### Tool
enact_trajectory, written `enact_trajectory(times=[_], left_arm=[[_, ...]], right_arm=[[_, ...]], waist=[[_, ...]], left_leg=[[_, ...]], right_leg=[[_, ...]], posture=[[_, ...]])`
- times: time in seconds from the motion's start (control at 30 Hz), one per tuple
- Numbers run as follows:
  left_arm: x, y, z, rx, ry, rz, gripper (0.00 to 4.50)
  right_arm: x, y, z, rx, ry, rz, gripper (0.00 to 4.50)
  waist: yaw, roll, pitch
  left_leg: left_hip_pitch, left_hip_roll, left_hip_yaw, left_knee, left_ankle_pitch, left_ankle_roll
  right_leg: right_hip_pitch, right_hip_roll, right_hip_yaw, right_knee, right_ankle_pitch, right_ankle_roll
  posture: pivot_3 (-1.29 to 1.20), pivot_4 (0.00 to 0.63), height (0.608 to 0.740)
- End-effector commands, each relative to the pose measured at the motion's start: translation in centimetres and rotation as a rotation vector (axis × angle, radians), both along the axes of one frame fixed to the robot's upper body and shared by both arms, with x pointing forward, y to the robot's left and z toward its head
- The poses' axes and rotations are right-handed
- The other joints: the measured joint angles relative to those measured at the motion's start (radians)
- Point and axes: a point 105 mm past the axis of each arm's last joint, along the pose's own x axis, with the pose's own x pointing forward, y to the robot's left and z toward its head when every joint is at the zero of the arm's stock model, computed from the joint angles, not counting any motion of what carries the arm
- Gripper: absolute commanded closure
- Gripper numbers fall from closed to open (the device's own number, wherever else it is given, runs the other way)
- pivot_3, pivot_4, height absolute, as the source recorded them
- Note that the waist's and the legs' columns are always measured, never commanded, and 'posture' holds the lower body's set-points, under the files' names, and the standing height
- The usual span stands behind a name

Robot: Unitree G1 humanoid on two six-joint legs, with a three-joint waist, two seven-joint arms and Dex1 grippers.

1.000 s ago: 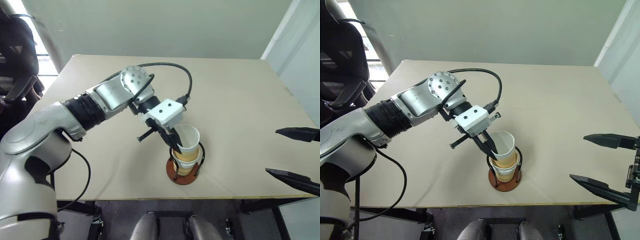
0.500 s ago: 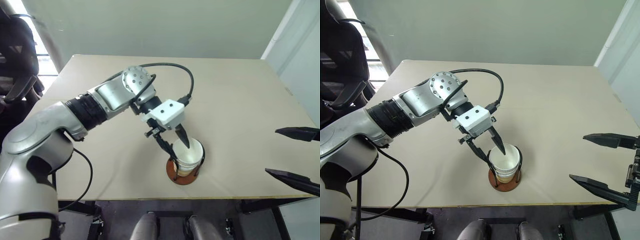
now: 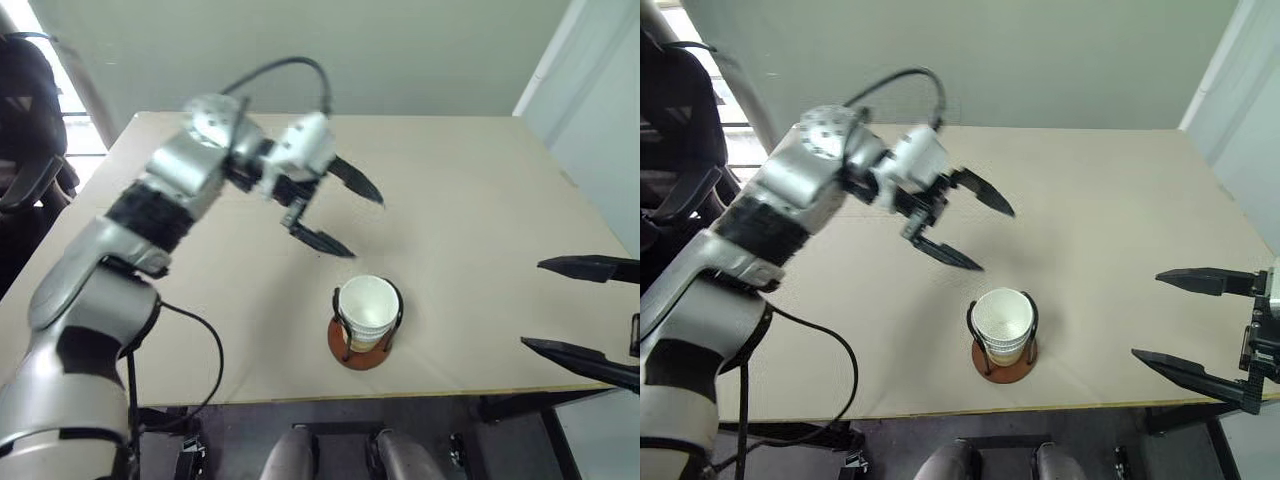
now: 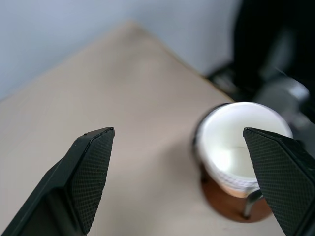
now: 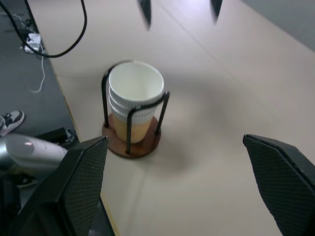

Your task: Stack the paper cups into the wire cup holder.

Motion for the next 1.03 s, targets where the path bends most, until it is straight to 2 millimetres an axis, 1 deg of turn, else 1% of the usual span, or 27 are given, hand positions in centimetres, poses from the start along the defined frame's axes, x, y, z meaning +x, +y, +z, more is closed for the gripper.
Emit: enact_trajectory(times=[0.03, 0.07, 0.1, 0.13, 0.17, 0.23, 0.3, 0.33, 0.37, 0.43, 0.5, 0.57, 0.63, 0.73, 0.87, 1.03], left_arm=[[0.7, 5.9, 0.5, -0.084, 0.033, 0.291, 0.02], [0.6, 7.3, 0.1, -0.086, 0.046, 0.364, 0.02], [0.5, 8.3, -0.4, -0.089, 0.059, 0.425, 0.02], [0.2, 10.2, -1.2, -0.105, 0.093, 0.521, 0.02], [-0.2, 11.4, -1.8, -0.117, 0.115, 0.594, 0.02], [-0.6, 12.9, -2.8, -0.146, 0.153, 0.717, 0.02], [-0.9, 13.1, -3.1, -0.168, 0.159, 0.77, 0.02], [-1.3, 13.3, -3.1, -0.185, 0.155, 0.804, 0.02], [-1.7, 13.5, -3.1, -0.196, 0.148, 0.832, 0.02], [-2.7, 14.2, -2.8, -0.216, 0.139, 0.888, 0.02], [-3.2, 14.5, -2.7, -0.229, 0.127, 0.921, 0.02], [-3.6, 15.5, -2.6, -0.244, 0.103, 0.991, 0.02], [-4.3, 16.0, -2.7, -0.251, 0.091, 1.031, 0.02], [-4.8, 16.1, -3.0, -0.249, 0.064, 1.072, 0.02], [-5.5, 16.0, -2.7, -0.277, 0.039, 1.098, 0.02], [-6.1, 16.8, -3.0, -0.282, 0.006, 1.181, 0.02]], right_arm=[[0.6, -0.8, 0.1, -0.014, 0.005, 0.001, 0.0], [0.7, -1.0, 0.0, -0.019, 0.016, 0.001, 0.0], [0.9, -1.3, -0.2, -0.026, 0.027, 0.001, 0.0], [1.3, -1.6, -0.5, -0.043, 0.042, 0.004, 0.0], [1.7, -1.9, -0.6, -0.055, 0.05, 0.009, 0.0], [2.5, -2.0, -0.5, -0.061, 0.052, 0.032, 0.0], [3.1, -2.1, -0.3, -0.058, 0.045, 0.052, 0.0], [3.7, -1.9, -0.1, -0.051, 0.033, 0.076, 0.0], [4.3, -1.7, 0.2, -0.046, 0.022, 0.095, 0.0], [5.6, -1.5, 0.6, -0.039, -0.004, 0.122, 0.0], [6.3, -1.6, 0.8, -0.038, -0.015, 0.131, 0.0], [7.2, -1.6, 1.0, -0.032, -0.032, 0.148, 0.0], [8.1, -1.2, 1.0, -0.028, -0.046, 0.173, 0.0], [9.2, -0.7, 1.1, -0.021, -0.057, 0.216, 0.0], [10.4, 0.1, 1.0, -0.018, -0.057, 0.268, 0.0], [11.7, 1.2, 0.7, -0.012, -0.051, 0.327, 0.0]], waist=[[-0.006, 0.001, -0.001], [-0.009, 0.001, -0.001], [-0.009, 0.001, -0.001], [-0.009, 0.001, -0.001], [-0.01, 0.001, -0.001], [-0.007, 0.0, -0.001], [0.005, -0.001, 0.0], [0.01, -0.002, 0.0], [0.011, -0.002, 0.0], [0.006, -0.003, 0.0], [0.002, -0.003, 0.0], [0.0, -0.003, 0.0], [-0.007, -0.003, 0.0], [-0.012, -0.003, 0.001], [-0.014, -0.004, 0.001], [-0.017, -0.005, 0.001]], left_leg=[[0.0, 0.0, 0.0, 0.0, 0.001, -0.002], [0.0, 0.0, 0.0, -0.001, 0.001, -0.002], [0.001, 0.001, 0.0, -0.001, 0.002, -0.003], [0.001, 0.001, 0.0, -0.002, 0.003, -0.004], [0.001, 0.001, 0.0, -0.002, 0.003, -0.004], [0.002, 0.001, 0.0, -0.002, 0.003, -0.004], [0.002, 0.001, 0.0, -0.002, 0.003, -0.003], [0.002, 0.001, 0.0, -0.002, 0.003, -0.002], [0.002, 0.001, 0.0, -0.002, 0.003, -0.001], [0.003, 0.0, 0.0, -0.002, 0.003, -0.001], [0.003, -0.001, 0.001, -0.002, 0.003, -0.003], [0.004, 0.0, 0.0, -0.003, 0.005, -0.004], [0.006, 0.0, 0.001, -0.003, 0.006, -0.005], [0.01, 0.001, 0.002, -0.005, 0.008, -0.007], [0.013, 0.001, 0.002, -0.007, 0.01, -0.007], [0.017, 0.002, 0.002, -0.016, 0.014, -0.011]], right_leg=[[-0.001, 0.0, 0.0, 0.0, 0.0, 0.0], [-0.001, 0.0, 0.0, 0.0, -0.001, 0.0], [-0.001, 0.001, 0.0, 0.0, -0.001, -0.001], [-0.001, 0.001, 0.0, 0.0, -0.002, -0.001], [-0.001, 0.001, 0.0, 0.0, -0.003, 0.0], [-0.001, 0.0, 0.0, 0.0, -0.004, -0.001], [-0.003, -0.001, -0.001, 0.0, -0.006, -0.003], [-0.003, -0.001, -0.001, 0.001, -0.01, -0.011], [-0.002, -0.001, -0.001, 0.001, -0.01, -0.013], [-0.002, -0.001, 0.0, 0.001, -0.009, -0.015], [0.001, 0.0, 0.0, 0.002, -0.006, -0.016], [0.0, 0.0, 0.0, 0.003, -0.004, -0.017], [0.0, 0.0, 0.0, 0.006, -0.003, -0.019], [0.0, 0.0, 0.0, 0.01, -0.003, -0.022], [0.0, 0.0, 0.0, 0.016, -0.004, -0.025], [-0.001, 0.0, 0.0, 0.016, -0.003, -0.03]], posture=[[0.0, 0.15, 0.74], [0.0, 0.15, 0.74], [0.0, 0.15, 0.74], [0.0, 0.15, 0.74], [0.0, 0.15, 0.74], [0.0, 0.15, 0.74], [0.0, 0.15, 0.74], [0.0, 0.15, 0.74], [0.0, 0.15, 0.74], [0.0, 0.15, 0.74], [0.0, 0.15, 0.74], [0.0, 0.15, 0.74], [0.0, 0.15, 0.74], [0.0, 0.15, 0.74], [0.0, 0.15, 0.74], [0.0, 0.15, 0.74]])
